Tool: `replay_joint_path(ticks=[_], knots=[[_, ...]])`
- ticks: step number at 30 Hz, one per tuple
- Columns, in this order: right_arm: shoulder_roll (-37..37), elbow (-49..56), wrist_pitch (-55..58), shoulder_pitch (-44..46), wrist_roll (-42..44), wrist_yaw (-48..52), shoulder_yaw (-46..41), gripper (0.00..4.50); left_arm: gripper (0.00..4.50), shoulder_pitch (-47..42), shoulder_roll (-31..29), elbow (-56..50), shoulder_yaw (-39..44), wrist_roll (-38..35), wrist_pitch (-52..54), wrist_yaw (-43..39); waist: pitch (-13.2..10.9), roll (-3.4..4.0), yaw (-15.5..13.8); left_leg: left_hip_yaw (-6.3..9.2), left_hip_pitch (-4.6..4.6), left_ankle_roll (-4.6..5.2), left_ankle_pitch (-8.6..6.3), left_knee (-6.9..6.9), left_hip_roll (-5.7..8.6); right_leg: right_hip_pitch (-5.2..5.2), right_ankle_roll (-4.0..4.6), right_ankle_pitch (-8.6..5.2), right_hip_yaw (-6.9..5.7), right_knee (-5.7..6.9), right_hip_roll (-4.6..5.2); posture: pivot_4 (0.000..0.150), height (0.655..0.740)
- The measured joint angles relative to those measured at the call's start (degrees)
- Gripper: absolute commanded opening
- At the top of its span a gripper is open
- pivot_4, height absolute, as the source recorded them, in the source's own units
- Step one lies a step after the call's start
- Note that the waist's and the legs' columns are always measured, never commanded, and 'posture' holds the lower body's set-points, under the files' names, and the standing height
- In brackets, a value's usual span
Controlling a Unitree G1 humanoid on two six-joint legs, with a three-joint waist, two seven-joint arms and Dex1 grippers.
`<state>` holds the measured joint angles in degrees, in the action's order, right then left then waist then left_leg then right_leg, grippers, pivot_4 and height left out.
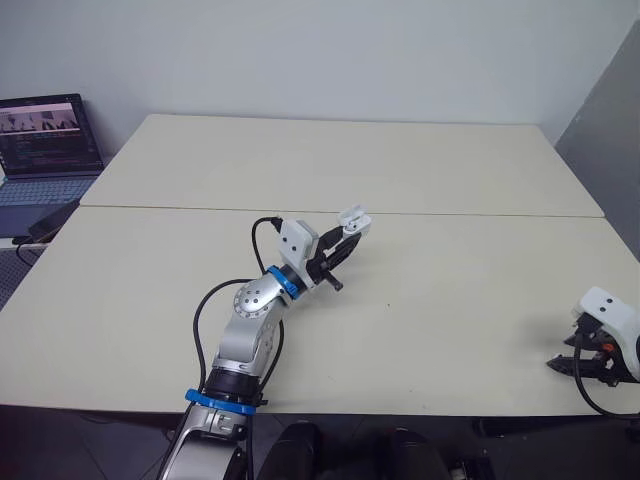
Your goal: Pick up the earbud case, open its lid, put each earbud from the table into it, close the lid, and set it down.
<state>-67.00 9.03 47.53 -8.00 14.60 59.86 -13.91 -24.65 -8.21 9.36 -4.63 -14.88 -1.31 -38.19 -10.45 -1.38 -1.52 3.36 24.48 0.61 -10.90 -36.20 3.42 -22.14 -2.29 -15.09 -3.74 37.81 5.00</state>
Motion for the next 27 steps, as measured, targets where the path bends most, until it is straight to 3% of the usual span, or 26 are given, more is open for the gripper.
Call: replay_joint_path(ticks=[11, 14, 20, 27], knots=[[0.13, -0.94, -0.64, 0.69, 0.01, -1.13, 1.92, 3.10, 0.75, 0.01, -0.50, -0.01, 0.02, -0.01, 0.25, 0.05, 0.00, 0.00, 0.02, 0.00, -0.01, 0.00, 0.00, -0.01, -0.01, 0.01, 0.00, 0.00, 0.00, 0.01, -0.01, 0.150, 0.7400], [0.26, -1.72, -0.77, 1.44, 0.02, -1.32, 2.22, 2.51, 0.75, 0.02, -0.52, -0.02, 0.02, -0.01, 0.68, 0.05, 0.00, 0.00, 0.02, 0.00, -0.01, 0.00, 0.00, -0.01, 0.00, 0.01, -0.01, 0.00, 0.00, 0.01, -0.01, 0.150, 0.7400], [0.44, -1.98, -1.45, 1.81, 0.06, -1.35, 2.48, 0.39, 0.75, 0.03, -0.60, -0.06, 0.03, -0.01, 0.79, 0.04, 0.00, -0.01, 0.02, 0.01, -0.01, 0.00, 0.00, -0.01, 0.00, 0.02, 0.00, 0.00, 0.00, 0.01, -0.02, 0.150, 0.7400], [0.56, -1.94, -1.46, 1.74, 0.55, -1.16, 2.27, 0.39, 0.75, 0.04, -0.62, -0.18, 0.03, -0.01, 0.80, 0.02, 0.00, -0.01, 0.02, 0.01, -0.01, 0.00, 0.00, -0.01, 0.00, 0.02, 0.00, 0.00, 0.00, 0.01, -0.02, 0.150, 0.7400]])
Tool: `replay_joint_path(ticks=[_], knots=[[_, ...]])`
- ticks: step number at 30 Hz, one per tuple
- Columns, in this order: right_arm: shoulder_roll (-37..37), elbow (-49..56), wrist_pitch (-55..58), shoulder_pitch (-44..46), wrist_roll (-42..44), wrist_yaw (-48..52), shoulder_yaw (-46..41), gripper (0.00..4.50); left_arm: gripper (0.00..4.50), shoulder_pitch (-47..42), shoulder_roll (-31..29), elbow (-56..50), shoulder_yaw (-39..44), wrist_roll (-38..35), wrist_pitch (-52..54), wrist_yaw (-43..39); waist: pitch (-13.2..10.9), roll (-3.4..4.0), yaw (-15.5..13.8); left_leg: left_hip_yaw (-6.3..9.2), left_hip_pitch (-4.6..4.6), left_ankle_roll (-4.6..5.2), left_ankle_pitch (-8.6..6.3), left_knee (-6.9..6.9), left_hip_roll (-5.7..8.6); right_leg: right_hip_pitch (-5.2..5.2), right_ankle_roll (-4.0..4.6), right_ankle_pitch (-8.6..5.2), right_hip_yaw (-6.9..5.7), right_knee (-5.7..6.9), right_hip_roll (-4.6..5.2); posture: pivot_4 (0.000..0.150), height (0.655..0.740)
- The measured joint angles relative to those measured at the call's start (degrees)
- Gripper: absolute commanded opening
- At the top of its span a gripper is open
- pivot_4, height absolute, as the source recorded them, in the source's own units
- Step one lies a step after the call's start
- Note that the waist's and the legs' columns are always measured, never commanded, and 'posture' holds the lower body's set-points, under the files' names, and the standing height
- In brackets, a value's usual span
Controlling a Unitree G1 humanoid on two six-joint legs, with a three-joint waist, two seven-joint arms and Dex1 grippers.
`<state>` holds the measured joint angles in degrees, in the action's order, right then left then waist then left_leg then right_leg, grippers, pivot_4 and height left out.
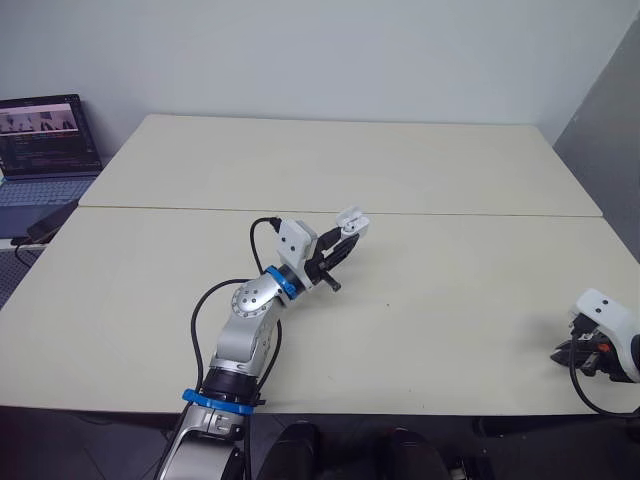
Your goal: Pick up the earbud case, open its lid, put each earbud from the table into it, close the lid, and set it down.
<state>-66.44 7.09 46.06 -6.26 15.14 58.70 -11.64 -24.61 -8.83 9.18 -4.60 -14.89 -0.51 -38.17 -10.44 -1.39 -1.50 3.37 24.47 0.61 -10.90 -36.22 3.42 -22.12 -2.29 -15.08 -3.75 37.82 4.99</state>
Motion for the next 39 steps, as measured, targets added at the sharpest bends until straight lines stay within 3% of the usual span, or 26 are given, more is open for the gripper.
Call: replay_joint_path(ticks=[5, 11, 18, 29, 39], knots=[[7.85, 7.80, 2.84, 8.22, 7.68, -0.63, -0.64, 0.39, 0.75, -0.07, 0.18, -0.03, -0.04, -0.03, 0.01, -0.08, 0.00, 0.02, 0.50, -0.03, -0.04, 0.00, 0.00, 0.04, -0.06, -0.04, -0.04, -0.02, 0.03, 0.07, -0.03, 0.150, 0.7400], [26.65, 19.58, 7.13, 28.24, 16.42, -15.97, -2.79, 0.39, 0.75, -0.92, 0.68, -0.05, -0.01, -0.48, -0.01, -0.28, -0.01, 0.00, 0.01, 0.15, 0.03, -0.01, 0.00, 0.04, 0.00, -0.08, 0.20, 0.12, -0.05, 0.06, -0.04, 0.150, 0.7400], [43.88, 23.08, 0.46, 36.34, 14.54, -31.02, 3.71, 0.39, 0.75, -2.06, 1.83, 0.12, -0.23, -0.82, 0.05, -1.45, 0.00, 0.01, 0.06, 0.15, 0.07, 0.00, 0.01, 0.02, 0.09, -0.18, 0.22, 0.13, 0.00, 0.16, -0.05, 0.150, 0.7400], [53.42, 13.89, -12.45, 34.98, 5.93, -37.74, 12.21, 0.39, 0.75, -3.88, 2.47, 0.13, -0.70, -0.82, 0.00, -2.63, 0.01, 0.04, 0.53, 0.10, -0.01, -0.02, 0.02, 0.06, 0.04, -0.19, 0.24, 0.14, 0.05, 0.25, -0.31, 0.150, 0.7400], [52.72, 10.93, -15.35, 33.78, 4.00, -37.24, 12.98, 0.39, 0.75, -4.20, 2.45, 0.13, -0.79, -0.82, 0.01, -3.48, 0.01, 0.04, 0.58, 0.09, -0.02, -0.01, 0.02, 0.08, 0.03, -0.19, 0.24, 0.14, 0.07, 0.24, -0.32, 0.150, 0.7400]])
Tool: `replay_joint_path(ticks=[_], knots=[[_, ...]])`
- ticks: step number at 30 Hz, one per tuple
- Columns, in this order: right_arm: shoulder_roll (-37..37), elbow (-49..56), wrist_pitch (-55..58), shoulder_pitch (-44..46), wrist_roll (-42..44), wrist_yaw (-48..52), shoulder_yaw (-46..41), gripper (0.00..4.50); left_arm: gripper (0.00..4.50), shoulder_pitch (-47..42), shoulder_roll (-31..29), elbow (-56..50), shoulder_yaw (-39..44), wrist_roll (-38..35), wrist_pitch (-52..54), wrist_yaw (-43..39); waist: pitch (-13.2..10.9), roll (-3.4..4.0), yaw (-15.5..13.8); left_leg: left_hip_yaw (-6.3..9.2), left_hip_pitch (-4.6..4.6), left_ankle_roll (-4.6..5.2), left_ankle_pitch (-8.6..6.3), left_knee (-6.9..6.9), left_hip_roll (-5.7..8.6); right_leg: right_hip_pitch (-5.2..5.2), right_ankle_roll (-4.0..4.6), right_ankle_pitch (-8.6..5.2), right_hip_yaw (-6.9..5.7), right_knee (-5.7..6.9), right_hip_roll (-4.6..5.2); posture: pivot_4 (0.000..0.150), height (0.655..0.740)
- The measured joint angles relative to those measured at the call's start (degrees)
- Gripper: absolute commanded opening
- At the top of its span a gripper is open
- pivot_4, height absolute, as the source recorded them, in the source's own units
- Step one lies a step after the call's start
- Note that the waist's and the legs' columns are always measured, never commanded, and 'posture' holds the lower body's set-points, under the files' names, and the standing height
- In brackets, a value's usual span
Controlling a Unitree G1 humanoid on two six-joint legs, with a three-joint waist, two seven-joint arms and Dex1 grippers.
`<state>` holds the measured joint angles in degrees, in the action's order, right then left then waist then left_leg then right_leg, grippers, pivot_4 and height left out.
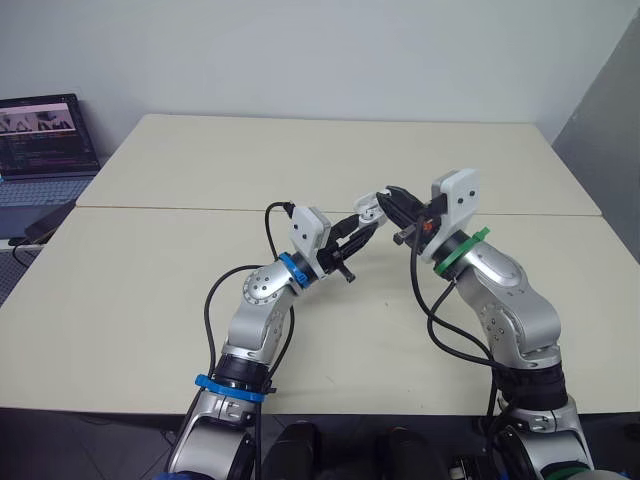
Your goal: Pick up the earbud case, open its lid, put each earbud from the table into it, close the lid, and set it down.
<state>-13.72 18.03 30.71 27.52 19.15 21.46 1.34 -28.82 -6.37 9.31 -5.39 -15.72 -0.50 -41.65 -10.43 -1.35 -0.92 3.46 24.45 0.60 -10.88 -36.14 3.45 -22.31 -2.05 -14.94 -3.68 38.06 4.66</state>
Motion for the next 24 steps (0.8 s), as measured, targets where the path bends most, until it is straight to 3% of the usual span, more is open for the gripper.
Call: replay_joint_path(ticks=[13, 18, 24], knots=[[-2.17, -0.99, -3.34, -0.65, -2.28, 2.30, 1.69, 0.39, 0.75, 0.19, 0.13, 0.00, -0.06, 0.00, 0.04, -0.54, 0.00, 0.00, 0.01, 0.00, 0.00, 0.00, 0.00, 0.01, 0.00, 0.00, 0.00, 0.00, 0.00, -0.01, 0.00, 0.150, 0.7400], [-2.19, -1.01, -3.12, -1.86, -2.07, 3.15, 1.90, 2.01, 0.75, 0.73, -0.03, -0.02, 0.26, -0.05, 0.05, -0.23, 0.00, 0.00, 0.03, 0.00, 0.00, 0.00, 0.00, 0.01, -0.02, 0.00, 0.00, 0.00, 0.00, 0.00, 0.00, 0.150, 0.7400], [-1.68, -0.85, -1.69, -1.85, 0.28, 3.70, 1.14, 2.01, 0.75, 0.87, -0.13, -0.04, 0.33, -0.05, 0.05, -0.18, 0.00, 0.00, 0.02, 0.01, 0.00, 0.00, 0.00, 0.01, -0.02, 0.00, 0.00, 0.00, -0.01, -0.01, 0.00, 0.150, 0.7400]])
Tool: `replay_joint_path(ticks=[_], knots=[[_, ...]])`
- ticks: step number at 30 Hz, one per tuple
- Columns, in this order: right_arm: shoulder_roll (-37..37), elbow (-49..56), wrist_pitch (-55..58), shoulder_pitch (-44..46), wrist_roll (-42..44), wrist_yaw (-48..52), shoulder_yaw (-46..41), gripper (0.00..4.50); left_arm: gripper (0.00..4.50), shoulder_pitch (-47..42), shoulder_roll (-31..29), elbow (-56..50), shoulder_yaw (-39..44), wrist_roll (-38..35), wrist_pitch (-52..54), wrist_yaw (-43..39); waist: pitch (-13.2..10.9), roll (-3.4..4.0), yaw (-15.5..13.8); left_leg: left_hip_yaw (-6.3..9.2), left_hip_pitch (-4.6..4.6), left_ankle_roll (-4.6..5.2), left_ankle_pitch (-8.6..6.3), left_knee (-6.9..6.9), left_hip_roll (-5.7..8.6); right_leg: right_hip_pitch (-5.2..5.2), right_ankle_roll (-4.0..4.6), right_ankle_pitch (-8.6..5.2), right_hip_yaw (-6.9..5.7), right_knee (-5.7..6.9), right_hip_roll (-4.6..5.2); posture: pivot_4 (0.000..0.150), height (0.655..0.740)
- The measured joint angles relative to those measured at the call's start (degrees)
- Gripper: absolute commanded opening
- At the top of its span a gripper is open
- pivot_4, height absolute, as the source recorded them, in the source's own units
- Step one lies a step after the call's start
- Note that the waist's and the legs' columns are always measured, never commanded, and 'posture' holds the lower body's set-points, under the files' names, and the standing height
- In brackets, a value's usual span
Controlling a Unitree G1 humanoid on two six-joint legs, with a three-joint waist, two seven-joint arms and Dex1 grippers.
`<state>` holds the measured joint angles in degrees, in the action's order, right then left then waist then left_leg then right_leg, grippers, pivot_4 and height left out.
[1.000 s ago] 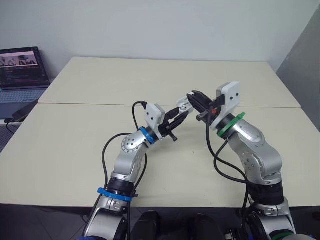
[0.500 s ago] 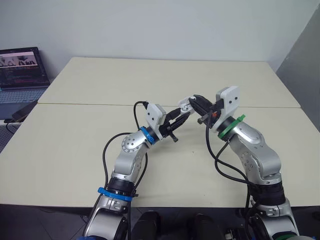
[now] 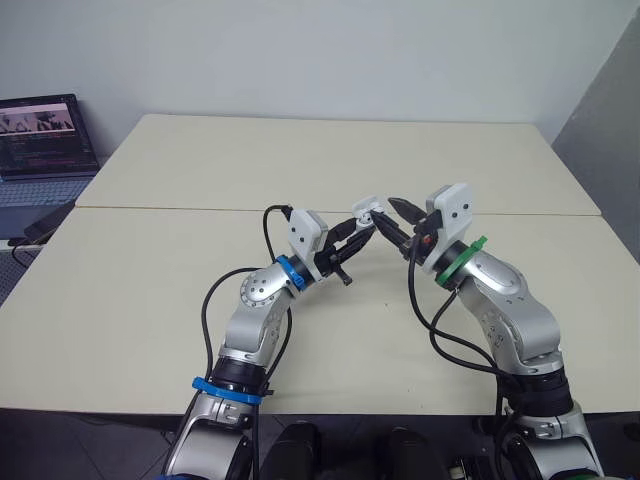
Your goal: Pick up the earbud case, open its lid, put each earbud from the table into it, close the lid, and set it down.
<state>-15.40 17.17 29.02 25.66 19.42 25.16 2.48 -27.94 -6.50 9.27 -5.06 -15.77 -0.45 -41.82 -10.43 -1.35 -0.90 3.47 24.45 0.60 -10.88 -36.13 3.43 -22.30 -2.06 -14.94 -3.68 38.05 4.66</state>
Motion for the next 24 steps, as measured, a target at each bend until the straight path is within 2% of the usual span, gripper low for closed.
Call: replay_joint_path(ticks=[4, 7, 10, 14, 17, 24], knots=[[-1.83, 4.07, 3.70, -1.42, 7.60, 2.88, -3.96, 2.01, 0.75, 0.24, 0.06, -0.08, -0.14, 0.01, 0.00, 0.08, 0.00, 0.00, -0.12, 0.01, 0.01, 0.01, 0.00, 0.01, 0.01, 0.01, 0.00, 0.00, -0.01, -0.04, 0.01, 0.150, 0.7400], [-6.78, 8.81, 9.42, -3.68, 15.60, 5.39, -8.43, 2.01, 0.75, 0.38, -0.17, -0.20, -0.06, 0.01, 0.00, 0.05, 0.00, 0.00, -0.18, 0.01, 0.00, 0.01, -0.01, 0.00, 0.00, 0.02, 0.00, 0.00, 0.00, -0.05, 0.03, 0.150, 0.7400], [-10.84, 9.88, 12.97, -3.78, 19.20, 5.97, -11.57, 2.01, 0.75, 0.44, -0.30, -0.21, -0.08, 0.01, 0.00, -0.08, 0.00, 0.00, -0.22, 0.01, 0.00, 0.02, -0.01, 0.01, -0.02, 0.02, 0.00, -0.01, -0.01, -0.05, 0.05, 0.150, 0.7400], [-13.74, 4.51, 14.48, -1.78, 18.94, 5.63, -12.49, 1.13, 0.75, 0.53, -0.37, -0.28, -0.59, -0.17, 0.17, -1.12, 0.00, 0.00, -0.21, -0.03, 0.00, 0.02, -0.01, 0.02, -0.02, 0.02, 0.00, -0.01, -0.01, -0.05, 0.05, 0.150, 0.7400], [-14.51, -3.93, 14.80, 1.70, 17.07, 5.30, -12.15, 0.09, 0.75, 1.54, -1.33, -1.58, -2.30, -0.81, 0.33, -4.36, 0.00, 0.01, -0.10, -0.09, 0.00, 0.02, -0.01, 0.02, -0.02, 0.01, 0.01, 0.00, 0.03, -0.04, 0.04, 0.150, 0.7400], [-15.79, -17.86, 15.12, 9.53, 13.56, 9.53, -8.86, 0.04, 0.75, 1.72, -2.49, -2.33, -3.31, -1.46, 0.46, -7.23, -0.01, 0.01, 0.13, -0.11, 0.00, 0.02, -0.01, 0.02, -0.02, 0.01, 0.02, 0.00, 0.03, -0.05, 0.04, 0.150, 0.7400]])
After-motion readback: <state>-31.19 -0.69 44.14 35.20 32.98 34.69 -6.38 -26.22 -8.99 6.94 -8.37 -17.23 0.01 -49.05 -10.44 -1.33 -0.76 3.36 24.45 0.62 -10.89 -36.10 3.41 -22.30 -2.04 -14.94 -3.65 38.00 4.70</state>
